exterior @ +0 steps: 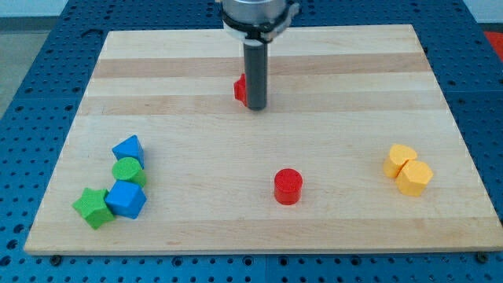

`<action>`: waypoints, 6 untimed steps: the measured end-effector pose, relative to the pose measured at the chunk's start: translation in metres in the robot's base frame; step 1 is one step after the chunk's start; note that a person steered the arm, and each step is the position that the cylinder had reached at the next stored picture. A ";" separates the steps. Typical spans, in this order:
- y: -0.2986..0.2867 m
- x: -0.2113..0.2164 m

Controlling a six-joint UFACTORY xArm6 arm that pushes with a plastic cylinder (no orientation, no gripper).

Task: Move your arm towards the bottom center of the board

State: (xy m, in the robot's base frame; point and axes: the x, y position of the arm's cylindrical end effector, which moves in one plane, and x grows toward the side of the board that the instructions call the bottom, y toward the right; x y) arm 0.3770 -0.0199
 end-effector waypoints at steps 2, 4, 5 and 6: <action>0.014 0.027; 0.146 0.174; 0.141 0.223; 0.094 0.242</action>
State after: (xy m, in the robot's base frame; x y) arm 0.6188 0.0744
